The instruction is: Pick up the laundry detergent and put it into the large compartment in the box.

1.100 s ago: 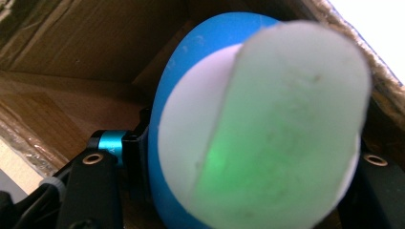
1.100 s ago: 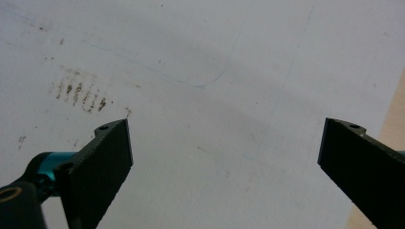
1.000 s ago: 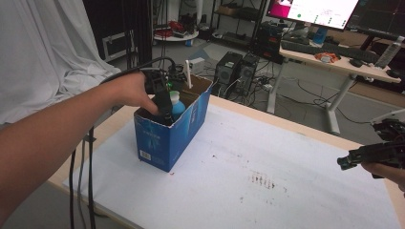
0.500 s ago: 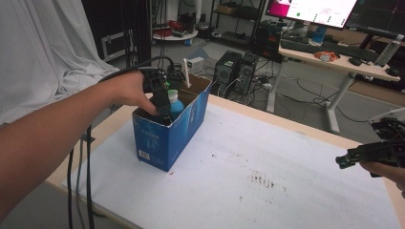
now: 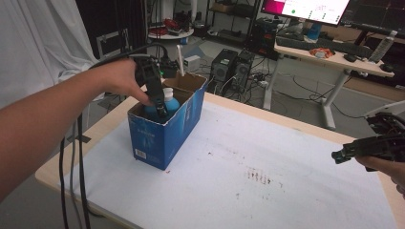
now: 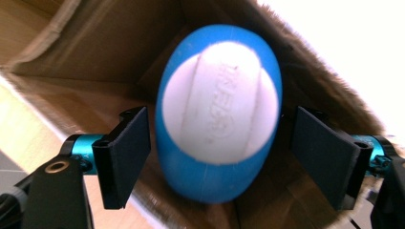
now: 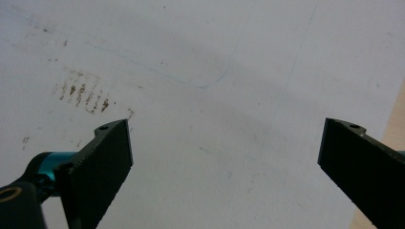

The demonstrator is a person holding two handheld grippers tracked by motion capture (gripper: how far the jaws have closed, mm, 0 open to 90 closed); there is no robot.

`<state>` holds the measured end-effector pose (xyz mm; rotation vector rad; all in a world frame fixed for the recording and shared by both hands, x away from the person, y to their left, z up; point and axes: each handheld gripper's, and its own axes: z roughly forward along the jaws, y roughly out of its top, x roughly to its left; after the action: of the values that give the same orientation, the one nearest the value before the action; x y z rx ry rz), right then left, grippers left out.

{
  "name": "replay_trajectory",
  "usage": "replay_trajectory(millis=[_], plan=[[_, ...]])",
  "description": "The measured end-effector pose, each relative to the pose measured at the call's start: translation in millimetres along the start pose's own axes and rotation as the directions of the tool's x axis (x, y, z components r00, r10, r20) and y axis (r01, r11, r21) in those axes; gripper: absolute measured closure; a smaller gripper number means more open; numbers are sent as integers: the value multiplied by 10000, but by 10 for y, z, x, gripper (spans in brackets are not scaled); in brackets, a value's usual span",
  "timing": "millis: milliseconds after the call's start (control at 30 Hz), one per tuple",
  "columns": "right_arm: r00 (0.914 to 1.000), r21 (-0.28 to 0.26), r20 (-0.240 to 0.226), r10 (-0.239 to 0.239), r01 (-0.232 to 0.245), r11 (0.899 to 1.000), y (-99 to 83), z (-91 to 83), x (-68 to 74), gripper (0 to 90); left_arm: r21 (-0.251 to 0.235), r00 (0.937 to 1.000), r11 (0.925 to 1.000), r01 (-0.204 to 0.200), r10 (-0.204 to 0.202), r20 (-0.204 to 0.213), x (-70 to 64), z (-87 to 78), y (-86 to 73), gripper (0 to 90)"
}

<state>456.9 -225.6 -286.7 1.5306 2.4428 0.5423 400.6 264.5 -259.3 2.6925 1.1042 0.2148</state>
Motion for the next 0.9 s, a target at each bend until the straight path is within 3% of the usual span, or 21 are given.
replay_trajectory(millis=[400, 600, 900], plan=[[10000, 19, -15, 17, -17, 10000, 12, 13, 12, 36, -376, 9970, 9970, -682, 667, -401, -166, -518, 301, 220], [10000, -14, -42, 33, -33, 10000, 1, -11, 1, 36, -769, 9932, 9909, -1104, 1071, -465, -378, -786, 478, 220], [10000, -70, -54, 82, -82, 9999, -9, -31, 3, 36, -937, 9802, 9769, -1921, 1864, -666, -677, -998, 800, 220]])
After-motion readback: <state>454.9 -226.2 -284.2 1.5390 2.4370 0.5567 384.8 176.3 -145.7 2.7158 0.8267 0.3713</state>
